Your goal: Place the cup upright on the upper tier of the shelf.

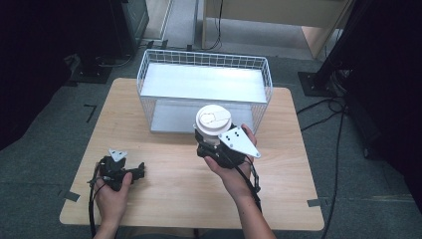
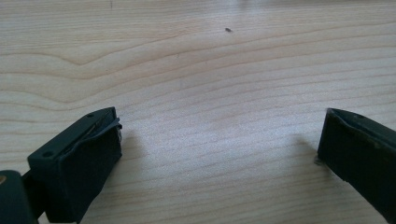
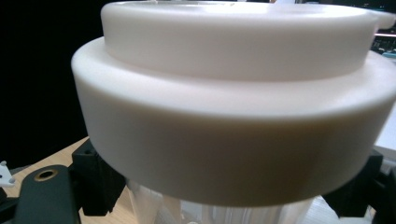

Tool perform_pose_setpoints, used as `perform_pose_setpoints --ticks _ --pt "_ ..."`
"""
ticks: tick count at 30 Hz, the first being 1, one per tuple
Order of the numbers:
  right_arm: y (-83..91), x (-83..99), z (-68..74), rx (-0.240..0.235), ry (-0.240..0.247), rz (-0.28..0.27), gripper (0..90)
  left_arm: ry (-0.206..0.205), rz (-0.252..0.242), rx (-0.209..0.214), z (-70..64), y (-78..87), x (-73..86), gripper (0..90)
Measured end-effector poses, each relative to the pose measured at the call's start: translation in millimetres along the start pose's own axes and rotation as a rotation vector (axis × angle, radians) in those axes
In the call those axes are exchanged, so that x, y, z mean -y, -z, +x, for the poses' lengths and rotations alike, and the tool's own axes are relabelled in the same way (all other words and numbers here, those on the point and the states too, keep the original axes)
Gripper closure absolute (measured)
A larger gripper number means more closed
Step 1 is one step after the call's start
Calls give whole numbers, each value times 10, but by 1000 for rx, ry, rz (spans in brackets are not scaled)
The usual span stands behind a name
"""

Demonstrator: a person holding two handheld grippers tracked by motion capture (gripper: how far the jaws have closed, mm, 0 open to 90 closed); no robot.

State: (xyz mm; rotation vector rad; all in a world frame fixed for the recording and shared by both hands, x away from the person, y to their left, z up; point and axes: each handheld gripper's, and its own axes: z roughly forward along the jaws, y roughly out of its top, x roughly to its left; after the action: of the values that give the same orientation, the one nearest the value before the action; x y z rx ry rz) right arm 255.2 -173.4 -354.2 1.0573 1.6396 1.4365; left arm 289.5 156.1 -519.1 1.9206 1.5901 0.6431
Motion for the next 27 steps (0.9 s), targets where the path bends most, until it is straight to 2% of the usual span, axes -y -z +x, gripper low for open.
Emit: perform_pose_setpoints --ticks 27 --pt "-119 -372 -9 28 36 -87 163 -3 0 0 2 0 -1 0"
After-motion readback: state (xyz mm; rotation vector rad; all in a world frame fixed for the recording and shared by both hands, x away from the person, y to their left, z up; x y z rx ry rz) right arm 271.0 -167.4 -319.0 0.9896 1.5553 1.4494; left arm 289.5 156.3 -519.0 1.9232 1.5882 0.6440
